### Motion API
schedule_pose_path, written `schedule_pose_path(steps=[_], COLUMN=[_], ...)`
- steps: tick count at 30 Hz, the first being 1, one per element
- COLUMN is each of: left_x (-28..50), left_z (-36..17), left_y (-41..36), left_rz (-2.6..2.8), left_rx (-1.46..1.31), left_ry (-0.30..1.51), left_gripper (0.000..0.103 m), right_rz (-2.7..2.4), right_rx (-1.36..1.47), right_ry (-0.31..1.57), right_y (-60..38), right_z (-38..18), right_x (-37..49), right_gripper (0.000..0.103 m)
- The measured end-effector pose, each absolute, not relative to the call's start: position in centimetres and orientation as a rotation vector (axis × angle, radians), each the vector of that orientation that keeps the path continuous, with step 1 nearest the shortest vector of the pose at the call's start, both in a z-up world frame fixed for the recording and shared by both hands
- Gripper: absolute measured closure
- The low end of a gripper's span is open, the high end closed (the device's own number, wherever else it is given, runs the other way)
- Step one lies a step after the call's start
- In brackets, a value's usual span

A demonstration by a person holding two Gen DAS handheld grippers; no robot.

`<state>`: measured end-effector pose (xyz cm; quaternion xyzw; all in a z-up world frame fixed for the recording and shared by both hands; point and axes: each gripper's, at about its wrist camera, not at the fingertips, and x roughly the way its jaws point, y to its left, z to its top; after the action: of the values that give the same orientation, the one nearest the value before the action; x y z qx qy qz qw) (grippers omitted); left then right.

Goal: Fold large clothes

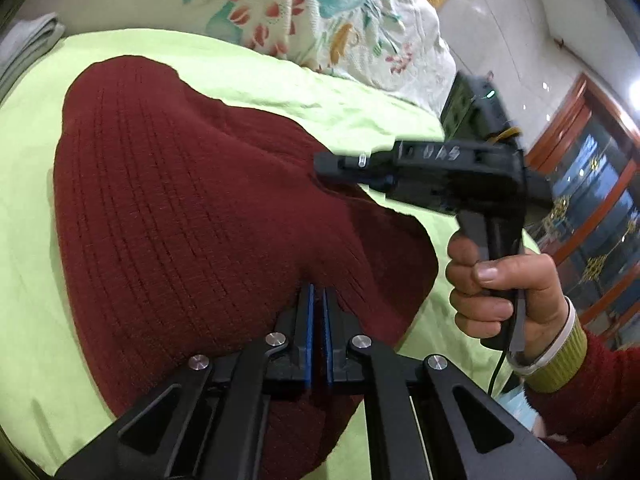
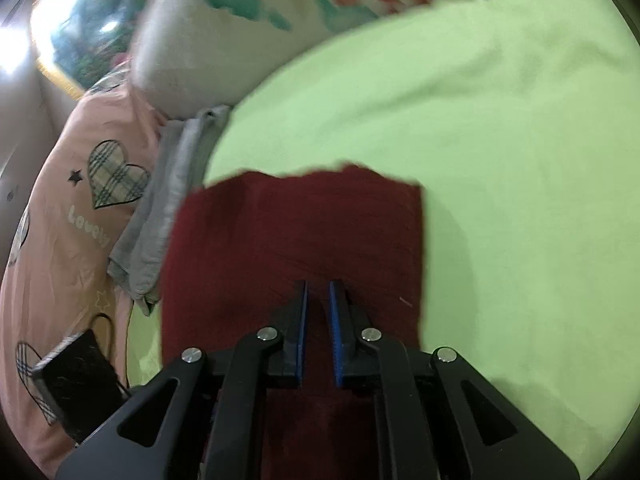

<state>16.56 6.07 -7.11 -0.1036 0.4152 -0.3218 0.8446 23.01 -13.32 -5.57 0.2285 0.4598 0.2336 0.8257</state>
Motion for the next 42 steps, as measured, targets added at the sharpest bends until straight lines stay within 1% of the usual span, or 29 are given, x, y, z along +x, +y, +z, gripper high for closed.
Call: schedule_pose_path(steps=[2,4,5,7,8,10,12,13,18,24,27,29,32,40,42], left_x=[16.6,16.7,16.6,16.6,16.6,16.6,16.7,16.5,14.9,14.6,14.5,14.8,15.2,14.5,14.3], left_z=[-7.1,-7.1,-7.1,-7.2,-7.3,-7.5,-7.2,-6.8,-4.2,-3.0,-3.3,-4.3,-6.1,-6.7,-6.6], left_y=[5.9,5.8,5.9,6.1,6.3,6.5,6.5,6.6,7.8,11.1,11.5,10.8,11.0,11.4,11.3], left_rz=[-0.668,-0.655,-0.650,-0.633,-0.621,-0.615,-0.612,-0.606,-0.593,-0.532,-0.533,-0.491,-0.503,-0.500,-0.491], left_rx=[-0.228,-0.228,-0.232,-0.242,-0.243,-0.248,-0.253,-0.250,-0.260,-0.347,-0.353,-0.308,-0.352,-0.362,-0.359], left_ry=[0.875,0.875,0.875,0.874,0.876,0.884,0.896,0.894,0.848,0.802,0.795,0.832,0.870,0.864,0.857], left_gripper=[0.099,0.099,0.099,0.100,0.100,0.100,0.100,0.100,0.100,0.100,0.100,0.100,0.101,0.102,0.102], right_rz=[0.538,0.565,0.579,0.549,0.544,0.539,0.522,0.521,0.536,0.559,0.585,0.555,0.527,0.508,0.506], right_rx=[0.473,0.432,0.422,0.390,0.389,0.394,0.395,0.399,0.456,0.482,0.467,0.428,0.449,0.442,0.456], right_ry=[0.965,0.984,1.005,1.078,1.080,1.062,1.057,1.046,0.966,0.951,0.958,0.978,1.010,0.998,1.006], right_y=[-11.7,-9.6,-8.8,-7.6,-7.4,-7.6,-7.8,-8.0,-11.3,-13.9,-14.7,-14.8,-15.3,-15.1,-15.0], right_z=[-4.6,-4.6,-5.0,-7.2,-8.0,-8.2,-7.5,-7.1,-4.4,-3.8,-4.4,-5.5,-7.5,-7.7,-7.1], right_x=[23.9,25.5,26.0,27.5,27.9,28.0,27.7,27.2,23.6,18.8,16.5,16.1,16.2,15.8,15.7], right_gripper=[0.080,0.074,0.073,0.073,0.076,0.077,0.076,0.074,0.073,0.073,0.073,0.073,0.075,0.076,0.073])
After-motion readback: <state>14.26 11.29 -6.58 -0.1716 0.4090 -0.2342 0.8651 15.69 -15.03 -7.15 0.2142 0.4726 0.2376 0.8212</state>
